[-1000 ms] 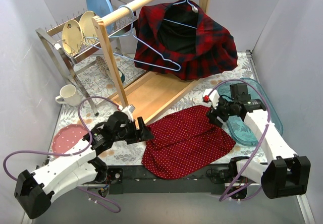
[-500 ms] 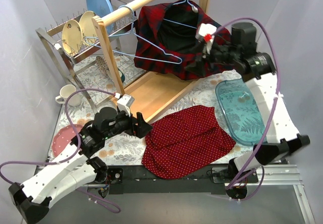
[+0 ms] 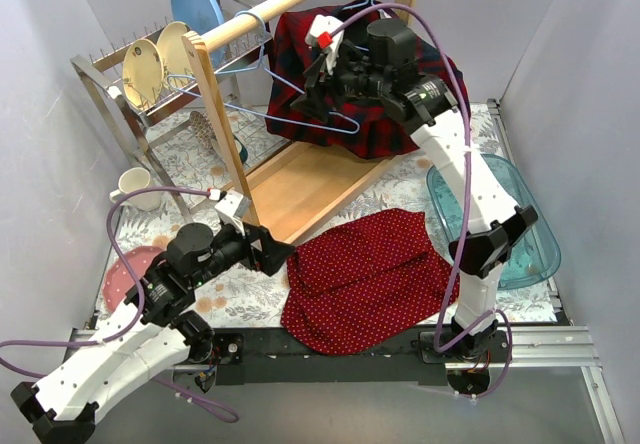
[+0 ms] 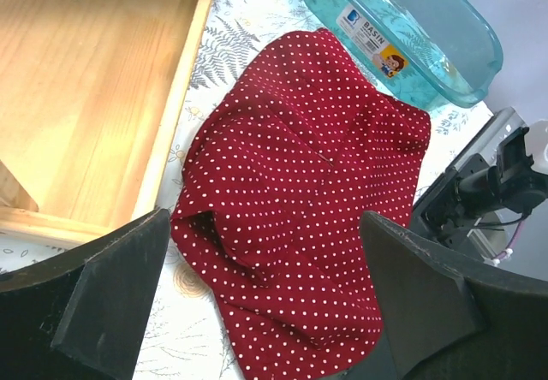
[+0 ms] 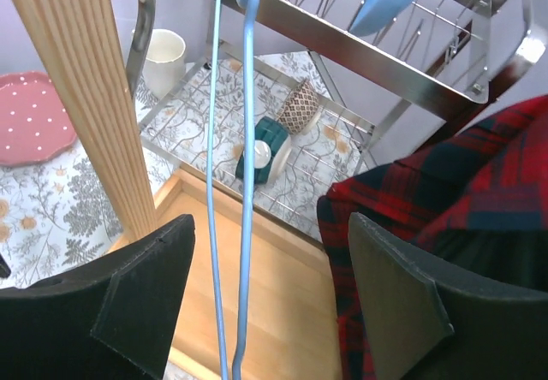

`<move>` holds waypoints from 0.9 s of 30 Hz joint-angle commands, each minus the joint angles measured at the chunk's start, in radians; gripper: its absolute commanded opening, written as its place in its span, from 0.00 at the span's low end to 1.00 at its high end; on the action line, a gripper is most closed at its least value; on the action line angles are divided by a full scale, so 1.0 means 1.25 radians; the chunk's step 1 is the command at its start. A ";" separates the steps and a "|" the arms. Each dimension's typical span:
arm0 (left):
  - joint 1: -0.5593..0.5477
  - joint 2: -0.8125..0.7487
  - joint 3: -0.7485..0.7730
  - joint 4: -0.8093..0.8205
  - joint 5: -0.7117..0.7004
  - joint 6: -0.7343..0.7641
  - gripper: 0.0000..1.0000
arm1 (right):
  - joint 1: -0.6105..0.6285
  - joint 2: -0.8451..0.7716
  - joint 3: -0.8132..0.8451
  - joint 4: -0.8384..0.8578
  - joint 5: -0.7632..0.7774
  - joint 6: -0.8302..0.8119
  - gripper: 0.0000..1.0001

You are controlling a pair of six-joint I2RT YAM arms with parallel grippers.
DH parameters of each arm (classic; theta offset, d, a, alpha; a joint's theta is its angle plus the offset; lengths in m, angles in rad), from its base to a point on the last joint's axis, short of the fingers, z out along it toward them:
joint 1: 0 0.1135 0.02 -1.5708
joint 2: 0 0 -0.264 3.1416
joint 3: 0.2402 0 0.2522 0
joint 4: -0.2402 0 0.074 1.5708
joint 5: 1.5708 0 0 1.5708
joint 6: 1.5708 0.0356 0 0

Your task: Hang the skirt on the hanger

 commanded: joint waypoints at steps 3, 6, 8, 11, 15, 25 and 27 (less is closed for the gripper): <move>-0.003 -0.033 -0.010 0.009 -0.033 0.011 0.94 | 0.025 0.017 0.037 0.064 0.049 0.037 0.72; -0.003 -0.033 -0.009 0.008 -0.035 0.010 0.95 | 0.037 0.038 0.048 0.069 0.051 0.038 0.54; -0.003 -0.037 -0.010 0.007 -0.034 0.009 0.95 | 0.040 0.048 0.058 0.074 0.050 0.044 0.35; -0.003 -0.043 -0.011 0.007 -0.038 0.007 0.95 | 0.041 0.044 0.069 0.076 0.042 0.043 0.02; -0.003 -0.038 -0.011 0.008 -0.038 0.009 0.95 | 0.041 0.026 0.081 0.076 0.039 0.037 0.01; -0.002 -0.042 -0.011 0.009 -0.037 0.007 0.95 | 0.018 -0.058 0.109 0.047 0.045 0.030 0.01; -0.003 -0.040 -0.011 0.008 -0.035 0.010 0.95 | 0.004 -0.086 0.084 0.036 0.033 0.022 0.01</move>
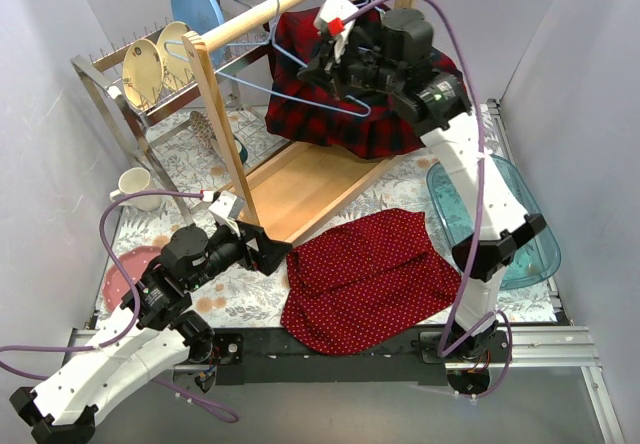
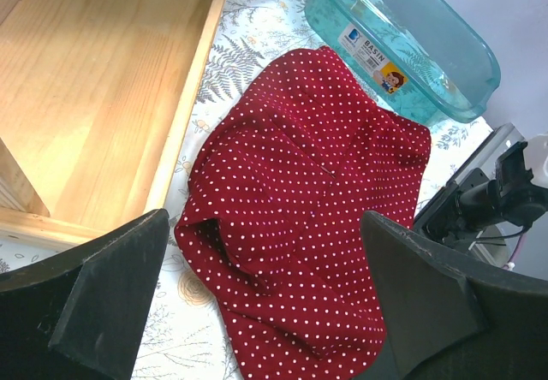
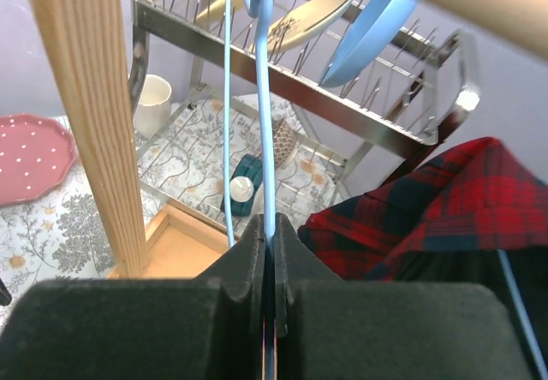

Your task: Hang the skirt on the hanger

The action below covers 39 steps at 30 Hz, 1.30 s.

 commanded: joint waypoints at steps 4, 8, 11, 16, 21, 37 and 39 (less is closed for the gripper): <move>-0.002 -0.012 -0.003 0.005 0.001 0.012 0.95 | -0.032 -0.159 -0.096 -0.001 -0.015 -0.052 0.01; -0.003 -0.014 -0.003 0.008 0.010 0.017 0.95 | -0.051 -0.264 -0.233 -0.002 0.001 -0.091 0.01; -0.003 -0.019 -0.001 0.011 0.026 0.022 0.95 | -0.081 -0.342 -0.351 -0.014 0.005 -0.129 0.01; -0.003 -0.025 0.006 0.019 0.067 0.051 0.95 | -0.154 -0.479 -0.510 -0.093 -0.001 -0.204 0.01; -0.003 -0.009 0.025 0.018 0.136 0.102 0.95 | -0.214 -0.622 -0.697 -0.188 -0.015 -0.290 0.01; -0.003 0.045 0.105 -0.039 0.436 0.486 0.94 | -0.251 -0.809 -1.005 -0.604 -0.249 -0.658 0.01; -0.003 0.036 0.094 -0.041 0.469 0.481 0.90 | -0.250 -0.807 -1.033 -0.604 -0.253 -0.674 0.01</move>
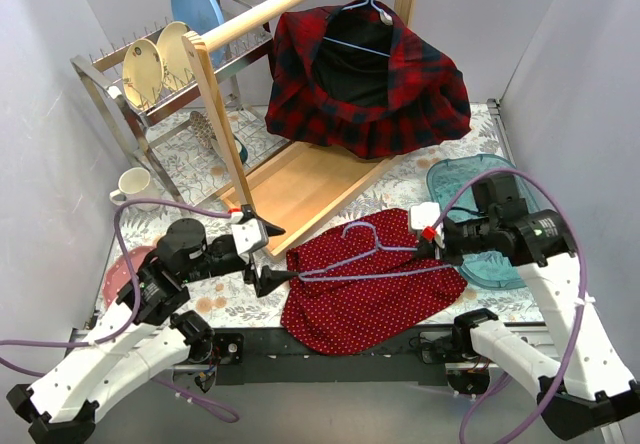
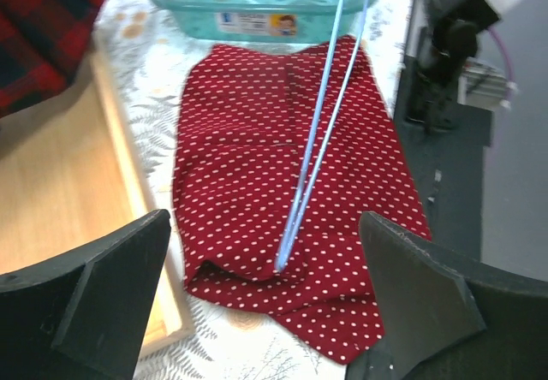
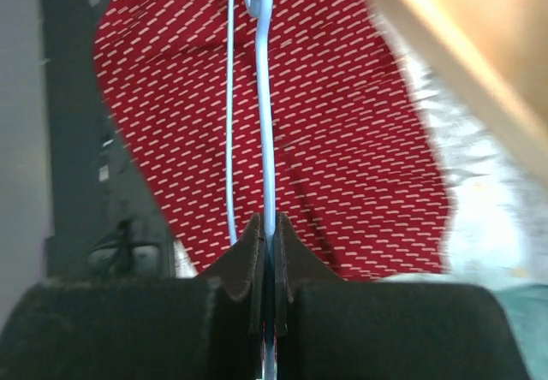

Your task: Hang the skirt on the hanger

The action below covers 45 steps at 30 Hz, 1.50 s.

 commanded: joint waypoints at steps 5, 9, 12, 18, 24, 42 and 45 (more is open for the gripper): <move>-0.003 -0.060 -0.002 -0.031 0.137 0.086 0.87 | -0.001 0.051 -0.141 -0.029 -0.149 -0.084 0.01; -0.003 -0.093 -0.005 -0.041 0.120 0.083 0.88 | 0.000 0.135 -0.172 0.071 -0.152 -0.033 0.01; -0.003 -0.096 -0.024 -0.038 0.127 0.067 0.87 | 0.000 0.189 -0.178 0.130 -0.161 0.029 0.01; -0.003 -0.119 -0.084 0.029 0.119 0.004 0.80 | -0.003 0.236 -0.171 0.166 -0.184 0.070 0.01; -0.003 -0.093 -0.128 0.068 0.189 -0.014 0.72 | -0.005 0.247 -0.208 0.244 -0.100 0.140 0.01; -0.332 0.195 -0.164 0.174 -0.336 -0.635 0.60 | -0.008 0.329 -0.234 0.318 -0.085 0.222 0.01; -0.336 0.232 -0.154 0.132 -0.477 -0.849 0.59 | -0.009 0.331 -0.235 0.328 -0.082 0.232 0.01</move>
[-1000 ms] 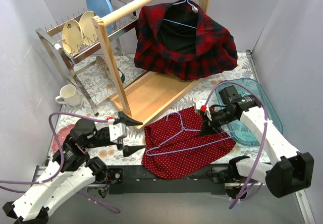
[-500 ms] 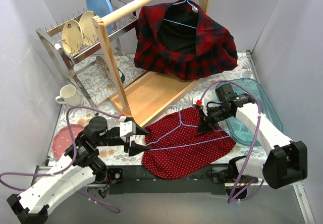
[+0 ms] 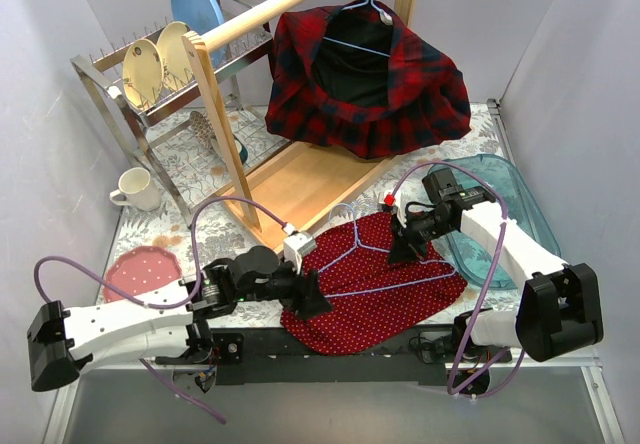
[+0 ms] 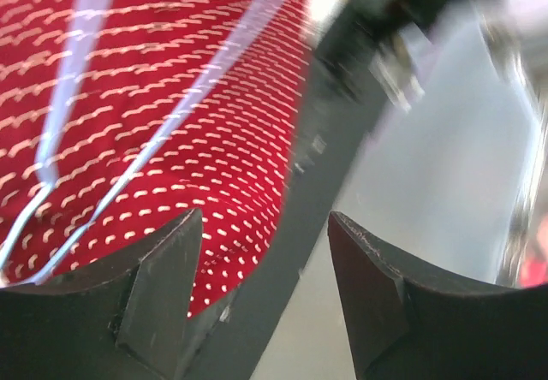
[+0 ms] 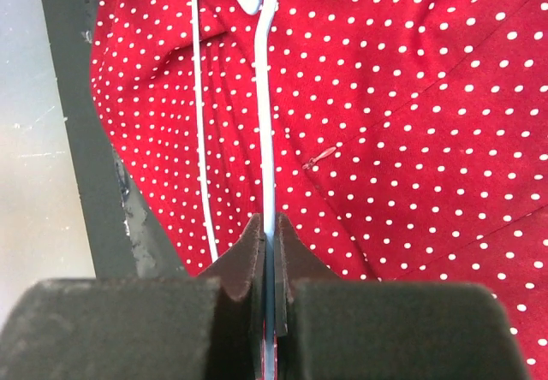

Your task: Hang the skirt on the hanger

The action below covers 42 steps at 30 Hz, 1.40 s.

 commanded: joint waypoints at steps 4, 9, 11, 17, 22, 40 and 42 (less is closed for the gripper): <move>-0.020 0.082 0.016 -0.121 -0.384 -0.519 0.61 | -0.004 -0.007 -0.002 0.043 -0.011 0.036 0.01; -0.051 0.194 0.050 -0.147 -0.451 -0.665 0.58 | -0.004 -0.013 -0.004 0.049 0.001 0.037 0.01; -0.062 0.237 0.067 -0.171 -0.509 -0.703 0.59 | -0.004 -0.020 -0.009 0.048 0.010 0.036 0.01; -0.073 0.275 0.071 -0.199 -0.609 -0.736 0.61 | -0.004 -0.016 -0.019 0.033 0.011 0.015 0.01; -0.074 0.312 0.074 -0.166 -0.605 -0.715 0.59 | -0.004 -0.012 -0.020 0.035 0.006 0.015 0.01; -0.095 0.400 0.101 -0.106 -0.627 -0.665 0.08 | -0.004 -0.012 -0.022 0.032 0.016 0.009 0.01; -0.097 0.353 0.110 -0.126 -0.634 -0.645 0.06 | -0.004 -0.013 -0.027 0.032 0.030 -0.002 0.01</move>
